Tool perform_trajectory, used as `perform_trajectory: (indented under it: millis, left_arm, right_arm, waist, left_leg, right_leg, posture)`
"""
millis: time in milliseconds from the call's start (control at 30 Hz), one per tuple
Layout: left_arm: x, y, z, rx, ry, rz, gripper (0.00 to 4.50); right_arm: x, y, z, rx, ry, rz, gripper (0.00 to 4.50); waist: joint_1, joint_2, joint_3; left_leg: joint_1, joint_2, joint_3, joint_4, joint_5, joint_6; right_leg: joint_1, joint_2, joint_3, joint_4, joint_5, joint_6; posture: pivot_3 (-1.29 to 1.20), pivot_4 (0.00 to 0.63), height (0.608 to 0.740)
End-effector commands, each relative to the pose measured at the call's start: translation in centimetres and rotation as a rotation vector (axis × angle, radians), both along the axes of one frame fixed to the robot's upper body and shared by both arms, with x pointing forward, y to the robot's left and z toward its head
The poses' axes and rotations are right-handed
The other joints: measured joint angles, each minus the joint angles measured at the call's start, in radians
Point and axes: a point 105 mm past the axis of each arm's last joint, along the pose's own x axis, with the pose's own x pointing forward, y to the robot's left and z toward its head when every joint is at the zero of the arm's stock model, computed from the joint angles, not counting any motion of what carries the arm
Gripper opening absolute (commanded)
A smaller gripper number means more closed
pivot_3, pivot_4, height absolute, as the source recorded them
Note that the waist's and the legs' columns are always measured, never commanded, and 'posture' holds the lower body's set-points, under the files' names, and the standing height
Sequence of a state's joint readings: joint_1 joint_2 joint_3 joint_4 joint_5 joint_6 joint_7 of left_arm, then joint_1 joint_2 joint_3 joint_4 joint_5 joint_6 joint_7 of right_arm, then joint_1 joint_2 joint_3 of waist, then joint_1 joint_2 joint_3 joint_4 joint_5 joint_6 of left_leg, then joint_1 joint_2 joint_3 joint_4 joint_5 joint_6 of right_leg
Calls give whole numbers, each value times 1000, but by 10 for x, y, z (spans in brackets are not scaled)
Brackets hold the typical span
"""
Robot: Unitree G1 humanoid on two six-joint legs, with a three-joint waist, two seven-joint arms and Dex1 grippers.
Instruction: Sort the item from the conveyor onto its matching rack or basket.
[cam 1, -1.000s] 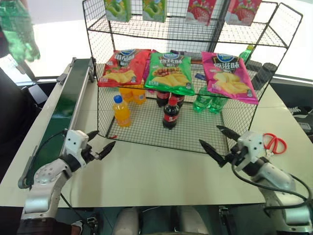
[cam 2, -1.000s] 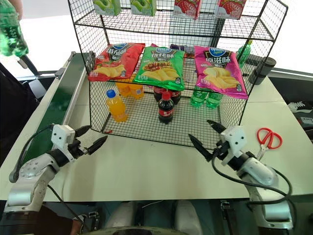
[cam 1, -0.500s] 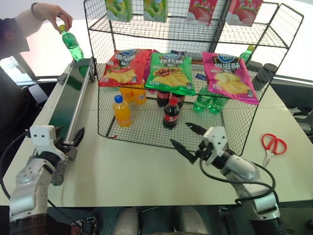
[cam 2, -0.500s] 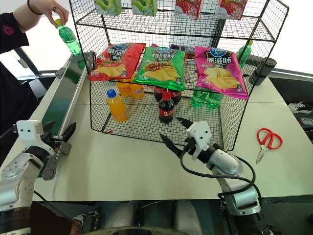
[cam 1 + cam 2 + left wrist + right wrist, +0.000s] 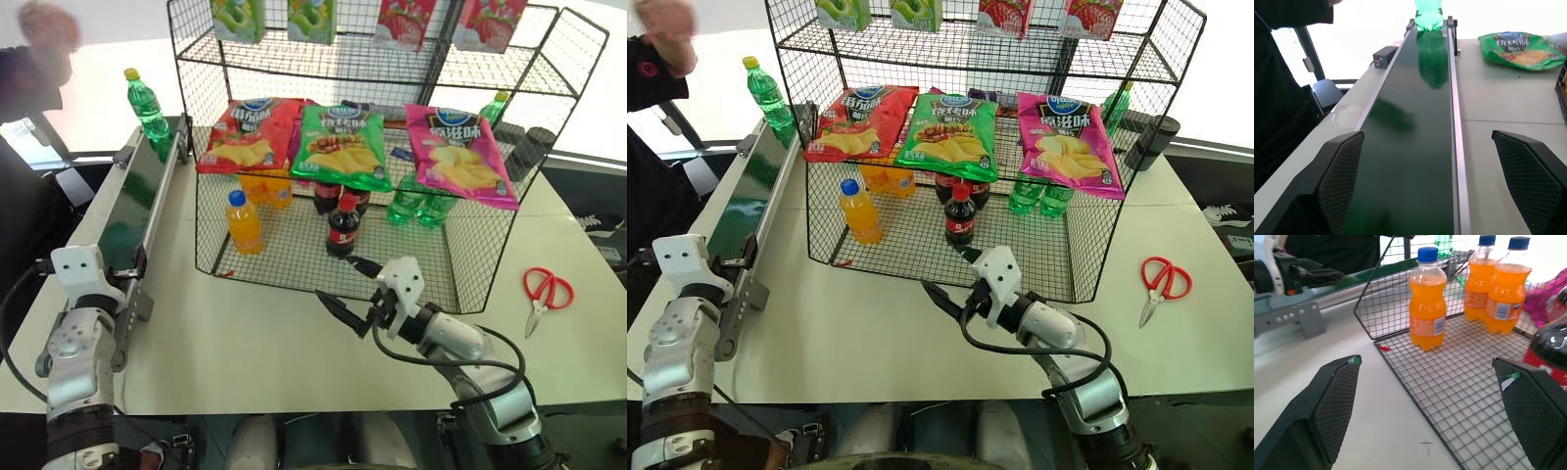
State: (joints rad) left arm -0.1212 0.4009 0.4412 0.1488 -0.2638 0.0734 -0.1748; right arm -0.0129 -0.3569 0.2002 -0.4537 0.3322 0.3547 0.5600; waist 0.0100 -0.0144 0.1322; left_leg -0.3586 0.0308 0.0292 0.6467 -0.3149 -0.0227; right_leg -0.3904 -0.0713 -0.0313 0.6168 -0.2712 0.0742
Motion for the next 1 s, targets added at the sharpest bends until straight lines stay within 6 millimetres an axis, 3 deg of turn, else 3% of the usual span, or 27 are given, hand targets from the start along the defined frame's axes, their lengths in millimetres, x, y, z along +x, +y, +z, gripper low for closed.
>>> perform_trajectory:
  millis: [33, 267, 600, 1000]
  left_arm:
    - [5, -3, 16, 19, -71, 11, 4500]
    - [9, -2, 15, -6, -83, 52, 4500]
    - [9, -17, 11, -17, -83, 43, 4500]
    - [-1, -8, 15, -13, -120, 107, 4500]
  right_arm:
    - [-4, 9, 19, 53, -53, 51, 4460]
    - [0, 15, 19, 84, -42, 74, 4460]
    - [2, 17, 16, 105, -18, 106, 4460]
    - [2, 17, 16, 111, -23, 94, 4460]
  waist:
    - [0, 0, 0]
    - [-4, 0, 0]
    - [-5, 0, 0]
    - [-7, 0, 0]
  left_leg:
    - [0, 0, 0, 0, 0, 0]
    - [0, 0, 0, 0, 0, 0]
    - [-1, 0, 0, 0, 0, 0]
    - [-1, 0, 0, -1, 0, 0]
  right_leg:
    - [0, 0, 0, 0, 0, 0]
    - [0, 0, 0, 0, 0, 0]
    - [-1, -1, 0, 0, 0, 0]
    - [-2, -1, 0, 0, 0, 0]
  posture:
    - [0, 150, 740]
    - [0, 150, 740]
    - [0, 150, 740]
    - [0, 150, 740]
